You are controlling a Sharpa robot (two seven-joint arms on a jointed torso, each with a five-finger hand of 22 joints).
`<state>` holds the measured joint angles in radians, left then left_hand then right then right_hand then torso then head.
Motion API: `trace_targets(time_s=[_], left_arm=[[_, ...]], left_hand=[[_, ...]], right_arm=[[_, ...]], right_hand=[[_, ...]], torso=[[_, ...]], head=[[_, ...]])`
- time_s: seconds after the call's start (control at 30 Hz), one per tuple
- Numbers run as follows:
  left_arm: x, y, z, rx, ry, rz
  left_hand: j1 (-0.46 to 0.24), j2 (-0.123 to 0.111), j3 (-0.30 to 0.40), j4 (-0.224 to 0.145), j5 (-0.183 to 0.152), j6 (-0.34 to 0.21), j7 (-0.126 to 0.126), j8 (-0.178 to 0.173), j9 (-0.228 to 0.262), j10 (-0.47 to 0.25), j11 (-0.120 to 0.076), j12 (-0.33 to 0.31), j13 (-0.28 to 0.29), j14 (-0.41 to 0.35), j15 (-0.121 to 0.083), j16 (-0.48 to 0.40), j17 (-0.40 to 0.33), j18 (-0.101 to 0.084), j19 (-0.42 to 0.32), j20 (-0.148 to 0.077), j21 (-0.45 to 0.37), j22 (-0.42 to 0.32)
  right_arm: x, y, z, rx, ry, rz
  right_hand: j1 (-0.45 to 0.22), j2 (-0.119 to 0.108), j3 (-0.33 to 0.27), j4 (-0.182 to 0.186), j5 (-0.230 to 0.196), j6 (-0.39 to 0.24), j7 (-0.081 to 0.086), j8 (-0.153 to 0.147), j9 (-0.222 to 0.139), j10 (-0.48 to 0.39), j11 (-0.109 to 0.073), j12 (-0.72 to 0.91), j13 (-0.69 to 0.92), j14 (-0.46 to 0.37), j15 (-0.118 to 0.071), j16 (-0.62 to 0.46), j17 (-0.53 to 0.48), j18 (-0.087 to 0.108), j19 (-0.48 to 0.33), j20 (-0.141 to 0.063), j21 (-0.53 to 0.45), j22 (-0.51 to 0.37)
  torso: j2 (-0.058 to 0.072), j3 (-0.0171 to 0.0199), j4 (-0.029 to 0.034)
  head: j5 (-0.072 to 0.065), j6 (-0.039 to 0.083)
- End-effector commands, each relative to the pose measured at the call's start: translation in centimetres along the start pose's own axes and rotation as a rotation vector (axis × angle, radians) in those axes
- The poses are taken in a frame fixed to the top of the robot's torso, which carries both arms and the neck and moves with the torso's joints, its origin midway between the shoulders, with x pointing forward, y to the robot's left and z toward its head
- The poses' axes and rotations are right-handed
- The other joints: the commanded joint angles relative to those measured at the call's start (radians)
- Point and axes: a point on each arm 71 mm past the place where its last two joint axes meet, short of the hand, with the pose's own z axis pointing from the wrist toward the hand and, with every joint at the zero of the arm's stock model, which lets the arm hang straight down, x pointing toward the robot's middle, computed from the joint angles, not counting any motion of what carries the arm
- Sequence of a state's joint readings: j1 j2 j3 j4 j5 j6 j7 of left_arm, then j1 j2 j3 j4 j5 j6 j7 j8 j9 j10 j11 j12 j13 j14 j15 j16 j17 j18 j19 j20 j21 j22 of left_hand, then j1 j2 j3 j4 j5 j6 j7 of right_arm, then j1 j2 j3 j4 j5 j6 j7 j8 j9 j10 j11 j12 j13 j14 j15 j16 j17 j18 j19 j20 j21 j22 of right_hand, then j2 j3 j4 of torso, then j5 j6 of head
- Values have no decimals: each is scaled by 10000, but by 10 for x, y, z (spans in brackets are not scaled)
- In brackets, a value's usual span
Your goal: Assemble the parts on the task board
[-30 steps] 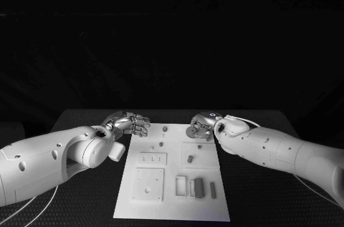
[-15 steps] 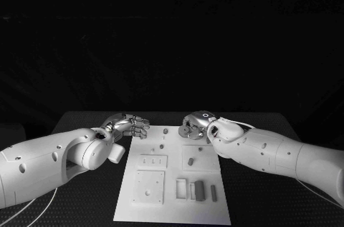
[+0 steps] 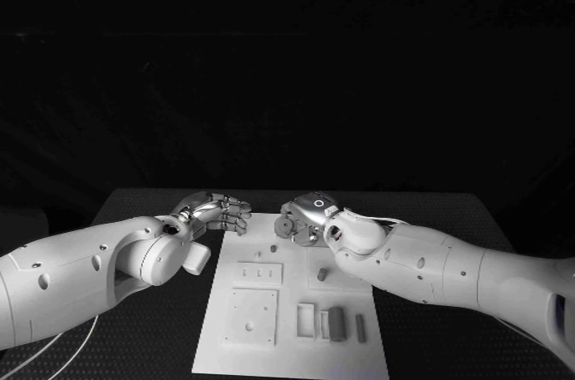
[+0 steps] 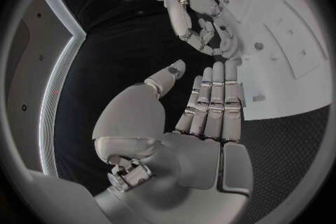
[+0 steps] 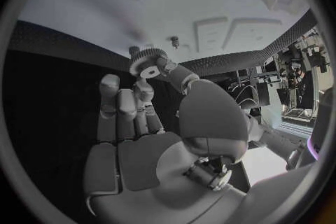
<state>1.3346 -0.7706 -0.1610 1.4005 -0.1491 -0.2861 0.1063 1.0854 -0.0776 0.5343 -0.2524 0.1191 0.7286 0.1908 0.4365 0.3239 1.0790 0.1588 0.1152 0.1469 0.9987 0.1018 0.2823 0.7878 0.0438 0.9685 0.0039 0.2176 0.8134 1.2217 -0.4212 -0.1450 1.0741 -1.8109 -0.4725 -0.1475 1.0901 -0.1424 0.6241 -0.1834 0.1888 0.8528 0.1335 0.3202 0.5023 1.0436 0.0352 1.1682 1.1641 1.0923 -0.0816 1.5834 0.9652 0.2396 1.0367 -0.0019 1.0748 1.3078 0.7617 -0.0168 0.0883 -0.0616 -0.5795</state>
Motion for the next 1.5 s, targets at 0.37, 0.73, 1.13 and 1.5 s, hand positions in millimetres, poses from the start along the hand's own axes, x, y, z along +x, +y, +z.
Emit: trace_targets(time_s=[0.37, 0.73, 1.13, 1.5], left_arm=[[4, -3, 3, 190, 69, 40], [6, -3, 4, 190, 124, 36], [8, -4, 5, 184, 188, 35], [9, -4, 6, 172, 222, 33]], left_hand=[[-82, 25, -16, 60, -43, -75, 213, -41, 25, -80, -13, -75, 11, 28, 32, -66, 19, 206, -37, 9, -58, 19], [-86, 26, -18, 63, -44, -78, 214, -47, 31, -82, -12, -82, 14, 29, 32, -73, 25, 205, -36, 10, -63, 24], [-95, 27, -22, 67, -46, -83, 216, -54, 38, -86, -10, -89, 16, 30, 33, -81, 32, 204, -36, 11, -69, 28], [-99, 27, -25, 69, -46, -86, 217, -59, 44, -88, -9, -95, 18, 31, 34, -89, 38, 204, -36, 11, -74, 32]], right_arm=[[7, 19, 8, -429, -204, -797], [11, 23, 14, -471, -121, -1027], [17, 24, 17, -559, 2, -1235], [19, 25, 19, -532, 39, -1271]], right_hand=[[11, -158, 48, 70, 3, 1111, -106, 10, -24, -106, -214, 44, -76, 124, -30, 0, -54, 221, 46, -100, 45, 98], [30, -173, 63, 77, 4, 1110, -108, 0, -31, -97, -216, 38, -104, 120, -33, -11, -102, 221, 57, -109, 38, 93], [42, -192, 69, 80, 2, 1098, -104, -18, -40, -90, -214, 33, -132, 97, -33, -25, -169, 221, 63, -116, 30, 89], [54, -199, 77, 82, 3, 1074, -96, -41, -51, -93, -208, 26, -156, 66, -31, -40, -233, 221, 63, -120, 18, 84]], torso=[[10, -3, 18], [11, -1, 8], [13, 2, 12], [19, 14, -4]], head=[[129, 5], [176, 28], [180, 35], [219, 44]])
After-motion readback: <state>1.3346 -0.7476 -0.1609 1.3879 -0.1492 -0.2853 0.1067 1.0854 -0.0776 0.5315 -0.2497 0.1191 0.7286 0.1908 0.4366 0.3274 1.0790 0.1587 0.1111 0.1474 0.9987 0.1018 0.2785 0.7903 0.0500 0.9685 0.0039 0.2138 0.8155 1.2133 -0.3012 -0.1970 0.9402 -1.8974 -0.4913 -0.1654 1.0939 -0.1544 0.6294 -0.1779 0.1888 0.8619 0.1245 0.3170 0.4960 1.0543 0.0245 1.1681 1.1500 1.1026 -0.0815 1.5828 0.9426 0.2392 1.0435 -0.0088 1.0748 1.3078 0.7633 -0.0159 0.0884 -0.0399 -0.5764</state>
